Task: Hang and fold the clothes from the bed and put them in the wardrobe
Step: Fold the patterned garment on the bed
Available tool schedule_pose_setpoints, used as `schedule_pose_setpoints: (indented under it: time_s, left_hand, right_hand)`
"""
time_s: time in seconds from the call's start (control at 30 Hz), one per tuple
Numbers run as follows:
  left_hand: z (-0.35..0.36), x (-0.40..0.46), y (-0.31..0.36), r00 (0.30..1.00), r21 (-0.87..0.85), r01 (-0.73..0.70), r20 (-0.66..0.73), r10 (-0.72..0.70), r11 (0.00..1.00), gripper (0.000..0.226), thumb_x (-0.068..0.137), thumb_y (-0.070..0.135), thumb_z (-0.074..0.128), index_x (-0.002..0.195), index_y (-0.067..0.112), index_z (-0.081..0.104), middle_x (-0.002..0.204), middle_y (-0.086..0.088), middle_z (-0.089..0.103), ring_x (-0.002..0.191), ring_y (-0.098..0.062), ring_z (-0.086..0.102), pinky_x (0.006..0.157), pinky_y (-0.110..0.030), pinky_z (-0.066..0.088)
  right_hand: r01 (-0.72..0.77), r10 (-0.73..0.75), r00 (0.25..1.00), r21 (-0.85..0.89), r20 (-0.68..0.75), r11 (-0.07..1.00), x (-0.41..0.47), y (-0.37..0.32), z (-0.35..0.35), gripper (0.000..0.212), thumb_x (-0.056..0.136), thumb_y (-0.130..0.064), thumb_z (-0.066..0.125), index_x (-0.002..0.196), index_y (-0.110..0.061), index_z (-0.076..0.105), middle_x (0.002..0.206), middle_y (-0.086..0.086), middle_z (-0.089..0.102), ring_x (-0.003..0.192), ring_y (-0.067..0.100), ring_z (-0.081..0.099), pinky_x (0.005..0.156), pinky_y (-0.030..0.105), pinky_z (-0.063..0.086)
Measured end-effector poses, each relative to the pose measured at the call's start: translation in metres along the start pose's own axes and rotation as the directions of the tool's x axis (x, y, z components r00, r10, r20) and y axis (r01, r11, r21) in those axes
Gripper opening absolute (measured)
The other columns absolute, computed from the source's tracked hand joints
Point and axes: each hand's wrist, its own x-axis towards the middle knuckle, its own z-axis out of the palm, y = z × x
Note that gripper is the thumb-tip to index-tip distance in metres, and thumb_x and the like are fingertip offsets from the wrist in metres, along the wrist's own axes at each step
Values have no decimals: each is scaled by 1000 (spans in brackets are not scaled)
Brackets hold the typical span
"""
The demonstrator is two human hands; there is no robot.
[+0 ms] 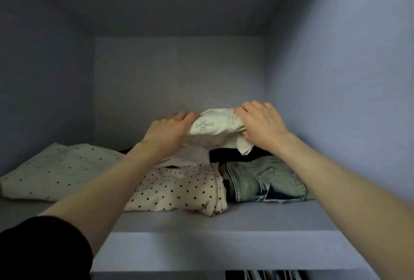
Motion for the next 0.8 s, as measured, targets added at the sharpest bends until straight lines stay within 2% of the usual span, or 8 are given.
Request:
schedule_pose_setpoints:
  time_s: [0.23, 0.4, 0.5, 0.57, 0.63, 0.67, 0.73, 0.8]
  left_hand:
    - [72, 73, 1, 974, 117, -132, -168, 150, 984, 80, 83, -2, 47, 148, 22, 7, 153, -5, 15, 139, -23, 22, 109, -35, 29]
    - [97, 115, 6, 905, 198, -201, -337, 259, 959, 74, 73, 1, 12, 137, 12, 47, 133, -20, 52, 117, -36, 54, 90, -44, 50]
    - [125, 141, 14, 896, 167, -175, -380, 227, 970, 64, 79, 1, 22, 136, 16, 49, 135, -20, 51, 118, -37, 54, 91, -45, 50]
    - [154, 150, 26, 960, 77, -169, -212, 182, 983, 67, 89, 2, 32, 151, 21, 14, 155, -20, 16, 140, -37, 24, 110, -47, 29]
    - [185, 148, 36, 961, -68, -215, 162, 224, 974, 73, 97, 17, 39, 149, 27, -11, 157, -11, -13, 145, -31, -6, 116, -45, 8]
    - [197, 145, 40, 896, -154, -226, 354, 267, 962, 70, 100, 30, 38, 149, 29, -11, 157, -8, -16, 145, -29, -10, 117, -44, 5]
    - [210, 139, 45, 739, -298, -185, 586, 333, 936, 67, 99, 49, 30, 149, 29, -9, 158, -5, -14, 145, -25, -9, 118, -42, 3]
    - [214, 136, 43, 710, -304, -195, 613, 348, 933, 67, 98, 54, 26, 149, 30, -10, 158, -4, -14, 146, -23, -8, 118, -42, 4]
  right_hand:
    - [15, -105, 962, -335, -252, 942, 33, 28, 62, 25, 73, -6, 41, 89, -13, 59, 91, 5, 62, 84, 24, 60, 84, 41, 48]
    - [-17, -108, 961, -445, -256, 895, 58, 46, 95, 30, 80, -4, 33, 83, -12, 61, 87, 7, 64, 80, 25, 62, 79, 42, 51]
    - [-44, -77, 968, -466, -237, 883, 73, 59, 118, 26, 81, -5, 38, 83, -13, 62, 87, 7, 64, 79, 25, 62, 78, 41, 51]
    - [-7, -68, 988, -473, -142, 881, 73, 66, 138, 27, 78, -9, 42, 90, -15, 65, 93, 6, 65, 85, 24, 63, 81, 42, 50]
    - [61, -23, 996, -458, 89, 887, 59, 72, 167, 37, 84, -15, 42, 116, -19, 60, 117, 7, 60, 109, 23, 56, 98, 46, 41]
    - [93, 26, 952, -366, 306, 926, 50, 76, 184, 45, 91, -18, 40, 135, -21, 45, 137, 8, 47, 127, 22, 43, 109, 48, 27]
    - [44, 105, 714, -194, 692, 980, 35, 80, 198, 62, 96, -29, 40, 151, -25, 11, 158, 1, 11, 145, 19, 9, 116, 47, -1]
    - [-7, 96, 650, -120, 754, 993, 35, 81, 203, 70, 95, -37, 41, 151, -28, 1, 160, 1, -3, 146, 20, -5, 116, 43, -8]
